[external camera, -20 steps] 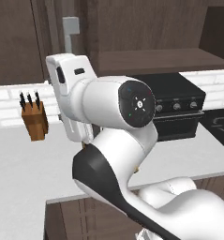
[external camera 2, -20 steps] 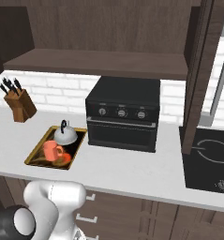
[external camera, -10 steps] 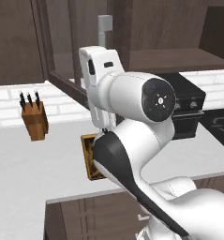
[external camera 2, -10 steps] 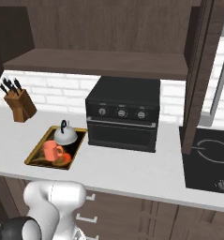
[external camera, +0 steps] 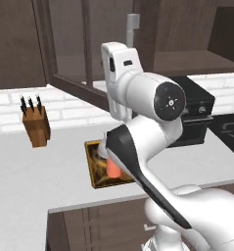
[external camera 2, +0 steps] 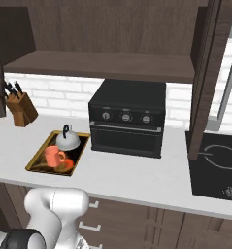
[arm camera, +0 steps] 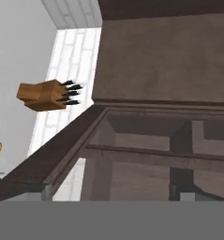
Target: Pick the kettle from the counter and place it on the tray. Then pick the mug from the cabinet and place it on the tray. Then close the cabinet doors.
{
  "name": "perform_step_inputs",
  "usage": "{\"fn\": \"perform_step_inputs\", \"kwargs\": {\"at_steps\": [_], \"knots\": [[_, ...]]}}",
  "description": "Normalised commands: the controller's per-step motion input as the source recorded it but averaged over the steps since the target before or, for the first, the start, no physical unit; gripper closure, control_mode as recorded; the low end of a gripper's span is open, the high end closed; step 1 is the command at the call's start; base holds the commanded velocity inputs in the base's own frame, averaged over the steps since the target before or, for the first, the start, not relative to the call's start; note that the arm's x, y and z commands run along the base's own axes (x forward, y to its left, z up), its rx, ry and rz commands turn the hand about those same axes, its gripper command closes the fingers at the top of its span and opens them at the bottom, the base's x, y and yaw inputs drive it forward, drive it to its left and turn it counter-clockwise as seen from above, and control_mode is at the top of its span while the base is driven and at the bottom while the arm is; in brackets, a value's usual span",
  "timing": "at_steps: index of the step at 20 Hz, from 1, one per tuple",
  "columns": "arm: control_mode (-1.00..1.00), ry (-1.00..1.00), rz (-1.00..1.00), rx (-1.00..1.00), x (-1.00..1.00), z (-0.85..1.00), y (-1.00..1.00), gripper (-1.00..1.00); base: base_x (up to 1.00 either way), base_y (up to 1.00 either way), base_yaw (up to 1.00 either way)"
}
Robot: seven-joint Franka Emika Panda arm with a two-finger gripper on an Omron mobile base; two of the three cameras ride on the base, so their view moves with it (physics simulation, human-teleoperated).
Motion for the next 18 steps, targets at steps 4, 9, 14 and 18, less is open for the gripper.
{"fn": "perform_step_inputs", "kwargs": {"at_steps": [4, 9, 14, 18], "knots": [[-1.00, -0.01, -0.05, 0.00, 0.52, 0.03, -0.40, -1.00, 0.00, 0.00, 0.00], [-1.00, 0.00, -0.14, 0.00, 0.52, 0.00, -0.53, -1.00, 0.00, 0.00, 0.00], [-1.00, 0.00, -0.23, 0.00, 0.57, 0.00, -0.58, -1.00, 0.00, 0.00, 0.00], [-1.00, 0.00, -0.21, 0.00, 0.63, 0.00, -0.49, -1.00, 0.00, 0.00, 0.00]]}}
